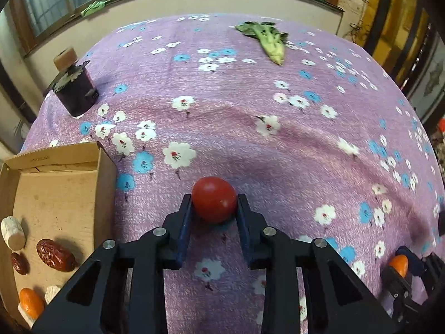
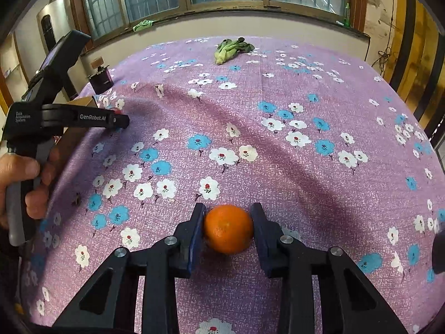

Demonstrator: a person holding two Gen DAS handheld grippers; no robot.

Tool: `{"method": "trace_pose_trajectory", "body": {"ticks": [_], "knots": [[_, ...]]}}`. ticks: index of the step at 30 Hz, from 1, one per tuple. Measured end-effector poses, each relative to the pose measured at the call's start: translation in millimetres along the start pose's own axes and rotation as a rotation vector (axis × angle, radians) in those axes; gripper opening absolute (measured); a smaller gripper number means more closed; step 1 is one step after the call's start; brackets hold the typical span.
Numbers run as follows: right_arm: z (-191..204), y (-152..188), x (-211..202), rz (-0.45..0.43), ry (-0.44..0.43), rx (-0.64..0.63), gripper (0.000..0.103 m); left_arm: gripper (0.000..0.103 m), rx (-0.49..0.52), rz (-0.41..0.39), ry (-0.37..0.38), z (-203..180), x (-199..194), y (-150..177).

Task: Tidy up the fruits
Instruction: 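Grasp the red tomato with the left gripper while the right grasps the tangerine, then carry the tomato and the tangerine over the cardboard tray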

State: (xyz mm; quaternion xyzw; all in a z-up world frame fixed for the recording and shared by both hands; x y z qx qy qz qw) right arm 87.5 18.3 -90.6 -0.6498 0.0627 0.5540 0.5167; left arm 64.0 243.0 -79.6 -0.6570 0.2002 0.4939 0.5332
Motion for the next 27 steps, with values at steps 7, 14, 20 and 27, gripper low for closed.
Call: {"method": "trace_pose_trajectory", "body": {"ticks": [7, 14, 20, 27], "knots": [[4.3, 1.3, -25.6, -0.035, -0.065, 0.047, 0.034, 0.027, -0.038, -0.055, 0.124, -5.2, -38.3, 30.5], [31.6, 1.5, -45.0, -0.052, -0.152, 0.050, 0.034, 0.027, -0.069, -0.121, 0.184, -2.4, -90.2, 64.2], [66.0, 6.2, -52.9, -0.053, -0.198, 0.011, 0.033, 0.027, -0.098, -0.172, 0.159, 15.7, -124.9, 81.6], [91.5, 9.5, -61.5, -0.056, -0.223, -0.022, 0.033, 0.027, -0.115, -0.205, 0.103, 31.8, -145.5, 95.8]]}}
Point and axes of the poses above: each gripper's, at about its wrist camera, not at the fingertips, and x roughly the way its jaws point, z to its left, y to its underside, the point moved 7 cm from there along x, roughly the way its jaws point, and after that the axes turned 5 degrees about x, right-handed, at the moved point
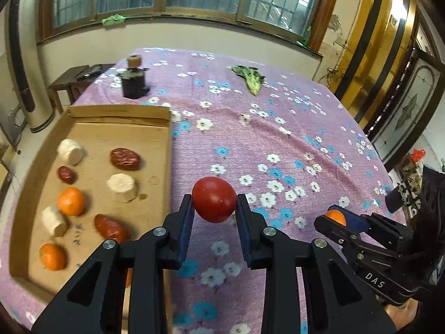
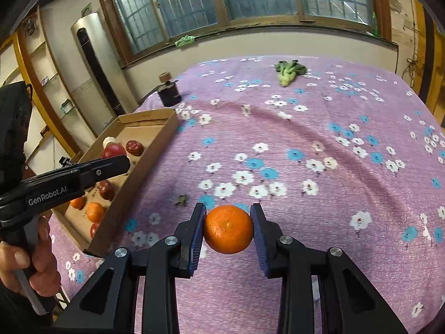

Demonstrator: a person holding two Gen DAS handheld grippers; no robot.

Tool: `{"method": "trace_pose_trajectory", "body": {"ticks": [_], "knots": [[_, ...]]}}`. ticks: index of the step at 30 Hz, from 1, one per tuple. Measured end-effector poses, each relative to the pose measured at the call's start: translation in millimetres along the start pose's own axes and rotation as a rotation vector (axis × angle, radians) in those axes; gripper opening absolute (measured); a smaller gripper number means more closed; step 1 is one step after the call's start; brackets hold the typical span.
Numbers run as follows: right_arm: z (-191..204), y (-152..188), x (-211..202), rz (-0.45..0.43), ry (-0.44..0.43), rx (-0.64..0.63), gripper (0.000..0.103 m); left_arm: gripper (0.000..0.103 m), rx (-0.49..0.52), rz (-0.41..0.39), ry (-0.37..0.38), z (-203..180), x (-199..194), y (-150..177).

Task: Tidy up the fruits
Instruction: 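Carry the tomato and the tangerine over the cardboard tray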

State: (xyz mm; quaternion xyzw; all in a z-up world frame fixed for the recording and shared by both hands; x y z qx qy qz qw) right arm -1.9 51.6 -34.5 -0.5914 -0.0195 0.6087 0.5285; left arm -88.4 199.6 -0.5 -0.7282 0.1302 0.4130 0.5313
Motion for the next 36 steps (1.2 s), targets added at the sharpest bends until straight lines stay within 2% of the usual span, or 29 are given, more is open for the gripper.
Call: {"method": "trace_pose_trajectory", "body": {"ticks": [13, 21, 36], "knots": [[32.1, 2.8, -0.8, 0.004, -0.029, -0.037, 0.033, 0.027, -0.017, -0.032, -0.119, 39.6, -27.7, 16.7], [57.7, -3.5, 6.3, 0.007, -0.050, -0.065, 0.033, 0.028, -0.036, -0.048, -0.162, 65.1, -40.8, 25.0], [105.1, -22.8, 28.5, 0.026, -0.114, -0.102, 0.033, 0.028, -0.156, -0.060, -0.176, 125.9, -62.2, 40.3]]}}
Point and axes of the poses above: each gripper's, at about its wrist camera, not at the fingertips, and x roughly the way its jaws point, z to its left, y to its underside, the point moved 7 cm from there along x, roughly the way its jaws point, and after that the axes turned 5 degrees about x, right-handed, at the moved point
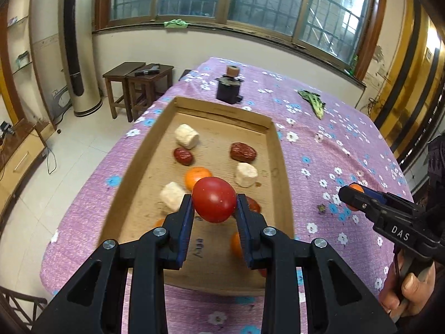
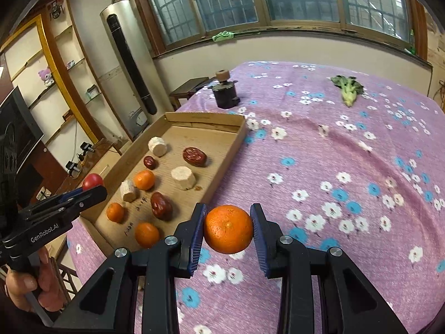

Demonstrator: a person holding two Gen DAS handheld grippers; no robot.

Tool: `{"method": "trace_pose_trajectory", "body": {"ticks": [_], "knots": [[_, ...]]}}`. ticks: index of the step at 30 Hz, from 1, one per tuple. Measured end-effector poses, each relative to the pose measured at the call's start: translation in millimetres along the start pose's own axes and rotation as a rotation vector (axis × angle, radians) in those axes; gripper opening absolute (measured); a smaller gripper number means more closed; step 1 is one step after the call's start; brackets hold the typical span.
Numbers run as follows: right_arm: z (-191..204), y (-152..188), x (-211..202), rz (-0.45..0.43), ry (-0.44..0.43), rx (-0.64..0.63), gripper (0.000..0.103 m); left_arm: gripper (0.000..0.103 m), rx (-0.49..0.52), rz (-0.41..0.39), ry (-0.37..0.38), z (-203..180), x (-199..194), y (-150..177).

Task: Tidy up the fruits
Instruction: 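Carry the tomato and the tangerine over the cardboard tray, then open the left gripper over the tray while the right releases the tangerine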

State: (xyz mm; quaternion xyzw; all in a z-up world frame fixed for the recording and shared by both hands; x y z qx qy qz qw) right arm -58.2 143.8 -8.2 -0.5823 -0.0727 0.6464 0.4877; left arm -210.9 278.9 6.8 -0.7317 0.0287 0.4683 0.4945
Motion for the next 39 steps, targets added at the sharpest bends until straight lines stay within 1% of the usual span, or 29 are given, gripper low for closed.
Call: {"method": "trace_pose_trajectory", "body": {"ticks": [6, 11, 17, 23, 33, 39], "knots": [[14.1, -8.6, 12.5, 0.010, -0.020, -0.013, 0.033, 0.028, -0.024, 0.002, -0.016, 16.7, -1.1, 4.0], [20.2, -15.1, 22.4, 0.018, -0.032, -0.019, 0.033, 0.028, -0.036, 0.013, -0.008, 23.2, -1.5, 10.9], [32.7, -23.3, 37.2, 0.030, -0.049, -0.039, 0.033, 0.028, -0.026, 0.036, 0.019, 18.1, 2.1, 19.8], [42.6, -37.5, 66.0, 0.057, -0.059, -0.049, 0.033, 0.028, -0.016, 0.070, 0.040, 11.4, 9.5, 29.4], [55.6, -71.4, 117.3, 0.088, -0.028, -0.063, 0.033, 0.028, 0.010, 0.104, 0.068, -4.2, 19.9, 34.9], [53.0, -88.3, 140.7, 0.094, -0.006, -0.063, 0.033, 0.028, 0.012, 0.118, 0.068, -7.3, 28.3, 35.2]]}}
Point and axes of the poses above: each gripper's, at about its wrist camera, not at the fingertips, and x roughly the way its jaws point, z to its left, y to its underside, the point moved 7 cm from there along x, roughly the way its jaws point, and after that the axes turned 5 degrees about x, right-handed, at the moved point
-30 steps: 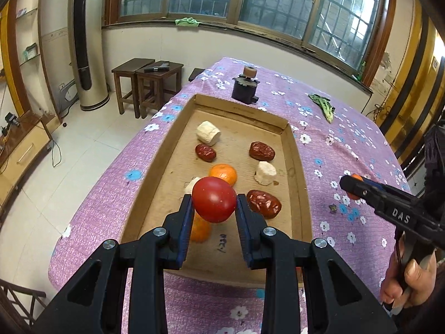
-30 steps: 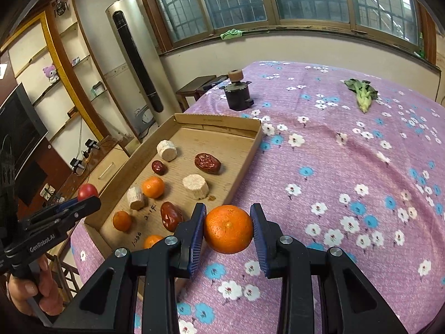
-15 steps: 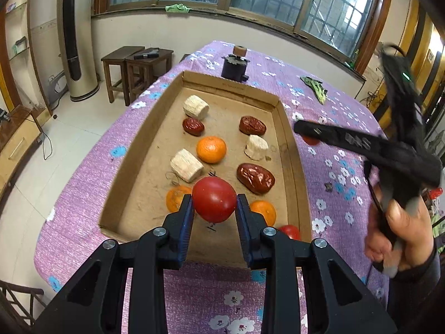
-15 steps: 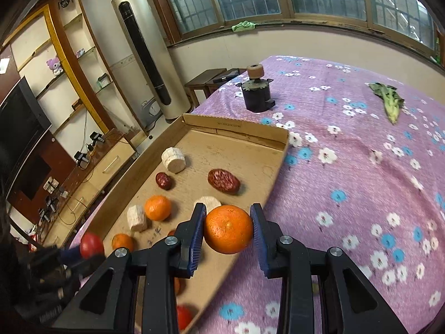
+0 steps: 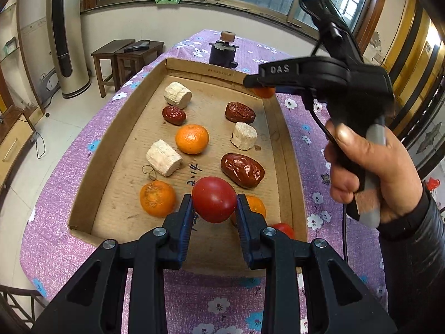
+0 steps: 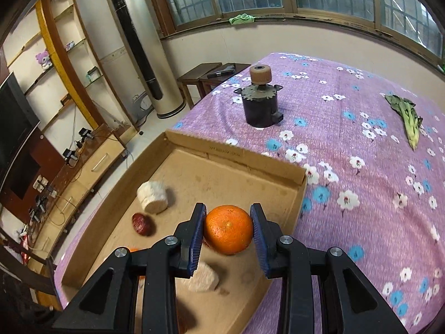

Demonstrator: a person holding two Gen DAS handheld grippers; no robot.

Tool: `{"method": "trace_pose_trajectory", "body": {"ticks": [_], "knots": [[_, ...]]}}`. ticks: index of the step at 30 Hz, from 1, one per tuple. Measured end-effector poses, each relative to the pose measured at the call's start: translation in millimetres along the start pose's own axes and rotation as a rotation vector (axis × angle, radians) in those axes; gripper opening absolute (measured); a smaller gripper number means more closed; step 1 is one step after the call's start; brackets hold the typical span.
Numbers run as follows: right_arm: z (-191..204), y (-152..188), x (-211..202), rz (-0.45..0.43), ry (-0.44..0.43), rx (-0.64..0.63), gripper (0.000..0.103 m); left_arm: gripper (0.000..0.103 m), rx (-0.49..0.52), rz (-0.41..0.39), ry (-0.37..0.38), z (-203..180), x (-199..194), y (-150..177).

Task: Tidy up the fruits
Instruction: 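Open the left gripper over the tray while the right releases the tangerine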

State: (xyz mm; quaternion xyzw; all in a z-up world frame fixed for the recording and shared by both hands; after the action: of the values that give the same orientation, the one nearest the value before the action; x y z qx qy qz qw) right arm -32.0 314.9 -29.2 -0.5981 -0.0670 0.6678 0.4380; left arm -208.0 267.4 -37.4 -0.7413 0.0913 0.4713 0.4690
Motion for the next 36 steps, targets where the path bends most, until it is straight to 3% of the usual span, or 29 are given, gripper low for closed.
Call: {"method": "trace_pose_trajectory", "body": {"ticks": [28, 31, 32, 33, 36], "knots": [[-9.4, -2.1, 59.2, 0.086, 0.020, -0.017, 0.036, 0.029, 0.008, 0.055, -0.071, 0.7, 34.4, -4.5], [-7.0, -1.0, 59.0, 0.090, 0.018, -0.031, 0.045, 0.052, 0.022, 0.045, -0.086, -3.5, 33.2, -5.8], [-6.3, -0.3, 58.3, 0.090, 0.020, -0.036, 0.051, 0.068, 0.022, 0.041, -0.096, -3.9, 32.1, -6.5], [-5.2, 0.6, 57.4, 0.092, 0.021, -0.045, 0.053, 0.075, 0.021, 0.033, -0.117, -2.8, 30.1, -7.1], [-1.4, 3.1, 52.5, 0.091, 0.024, -0.070, 0.054, 0.075, 0.015, 0.029, -0.125, 0.0, 27.8, -6.6]]}}
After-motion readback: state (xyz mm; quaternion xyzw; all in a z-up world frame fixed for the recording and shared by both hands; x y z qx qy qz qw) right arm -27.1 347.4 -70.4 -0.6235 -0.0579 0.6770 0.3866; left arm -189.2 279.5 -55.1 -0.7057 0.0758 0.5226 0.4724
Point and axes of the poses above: each gripper's, at about its wrist camera, not at the fingertips, and x roughly the way its jaws point, z to its left, y to its underside, the point moved 7 cm from there along x, roughly the way its jaws point, and after that the axes turned 5 degrees about x, right-handed, at the moved point
